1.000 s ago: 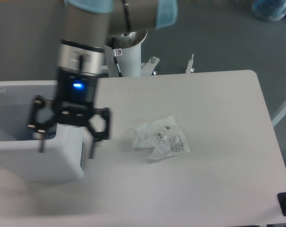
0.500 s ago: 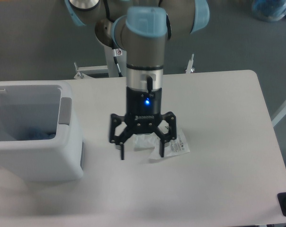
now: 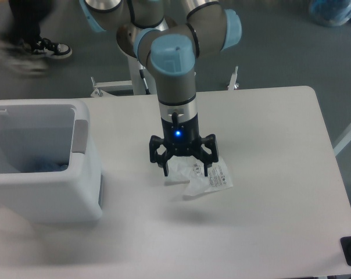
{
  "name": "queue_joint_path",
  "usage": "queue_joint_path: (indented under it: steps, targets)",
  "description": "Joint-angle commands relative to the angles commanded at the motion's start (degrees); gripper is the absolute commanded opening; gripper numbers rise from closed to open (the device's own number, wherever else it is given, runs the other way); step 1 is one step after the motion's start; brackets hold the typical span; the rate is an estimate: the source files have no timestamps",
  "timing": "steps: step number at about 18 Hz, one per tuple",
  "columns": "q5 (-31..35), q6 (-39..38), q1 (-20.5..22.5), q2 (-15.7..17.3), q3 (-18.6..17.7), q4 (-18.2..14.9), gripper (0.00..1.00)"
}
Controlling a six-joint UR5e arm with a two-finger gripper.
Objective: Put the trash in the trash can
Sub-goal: 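Move the open gripper over the white plastic wrapper, then lower the gripper and pinch the wrapper's edge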
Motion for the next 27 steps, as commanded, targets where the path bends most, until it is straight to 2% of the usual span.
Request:
queue_joint_path:
  steps: [3,6,17,19,22,24,27]
  targets:
    - [5.27,1.14,-1.49,-1.05,-2.82,0.0,1.0]
    - [8.62,1.5,-3.43,-3.51,-3.09,0.26,1.0]
    - [10.82,1.23,-5.54,-8.61,-3.09,0.62,1.0]
    - [11.09,1.32,-5.98,-9.23,-2.56,0.62,0.97]
    - [11.09,1.67,-6.07,-9.32,-2.21,0.62,0.71]
    - [11.09,1.67,-6.07,-9.4,-2.03,0.62,0.48]
    - [11.09,1.41,-6.07,-9.41,-2.03,0.62,0.02]
